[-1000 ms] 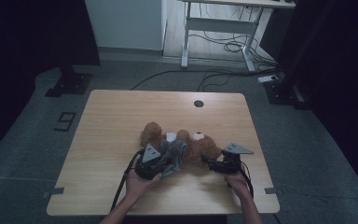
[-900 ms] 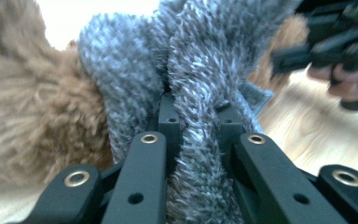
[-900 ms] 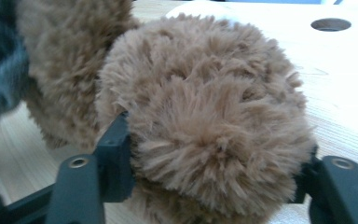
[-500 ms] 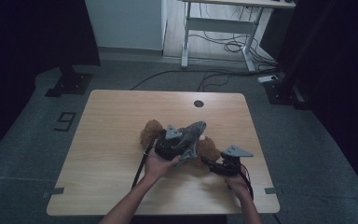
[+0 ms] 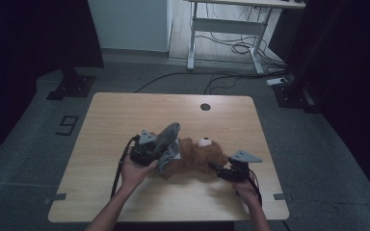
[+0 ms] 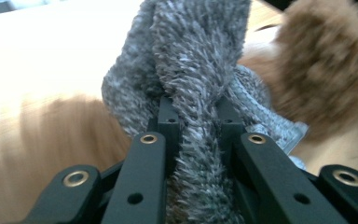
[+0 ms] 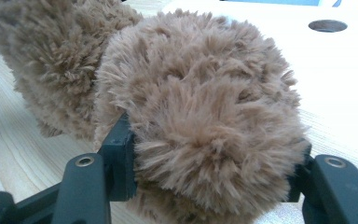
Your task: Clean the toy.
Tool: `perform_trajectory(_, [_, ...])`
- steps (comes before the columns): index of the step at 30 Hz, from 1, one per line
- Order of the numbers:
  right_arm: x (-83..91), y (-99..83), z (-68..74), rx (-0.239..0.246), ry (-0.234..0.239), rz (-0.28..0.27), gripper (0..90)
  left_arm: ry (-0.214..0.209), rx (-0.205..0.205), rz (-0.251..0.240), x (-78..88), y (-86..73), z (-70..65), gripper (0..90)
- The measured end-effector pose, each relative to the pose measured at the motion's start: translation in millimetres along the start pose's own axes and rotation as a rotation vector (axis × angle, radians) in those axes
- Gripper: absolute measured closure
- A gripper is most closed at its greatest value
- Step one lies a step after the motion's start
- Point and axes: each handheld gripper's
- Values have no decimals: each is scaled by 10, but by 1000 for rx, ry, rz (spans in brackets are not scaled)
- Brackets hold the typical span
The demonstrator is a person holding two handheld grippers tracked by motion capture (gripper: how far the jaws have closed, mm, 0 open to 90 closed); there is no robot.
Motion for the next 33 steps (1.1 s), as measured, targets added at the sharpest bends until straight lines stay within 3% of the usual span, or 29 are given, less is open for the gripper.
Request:
perform_trajectory(4, [-1,3,-4,3,5,1,395,16,41,16,36,-71,187,772])
perform_trajectory(7, [-2,8,-10,4,5,5,396,15,40,8,87,-54,173,772])
perform_trajectory(11, [-6,16,-1,1,-2,4,398,-4,-11,-26,149,145,-44,774])
perform_trajectory(15, [-4,17,5,4,-5,4,399,-45,-74,-26,37,405,-341,774])
perform_trajectory(20, [-2,19,7,12,-4,7,399,-204,-55,23,-323,575,-653,775])
perform_trajectory(23, [-1,20,9,11,-5,10,399,-241,-101,53,-476,567,-885,775])
perform_trajectory(25, [0,21,5,12,-3,12,399,-239,-138,68,-540,550,-1022,775])
perform_trajectory(27, [-2,21,3,9,-5,16,399,-210,-169,73,-584,533,-1113,775])
perform_trajectory(30, [-8,21,0,7,-18,22,399,-179,-185,76,-620,478,-1151,777])
perform_trajectory(33, [-7,22,5,9,-17,26,399,-165,-179,70,-600,426,-1097,778])
Point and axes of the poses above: each handheld gripper's, and its own axes: x roughly backward along the jaws, y roughly out of its top, z roughly to its left, and after that the axes turned 6 degrees about y, right-handed
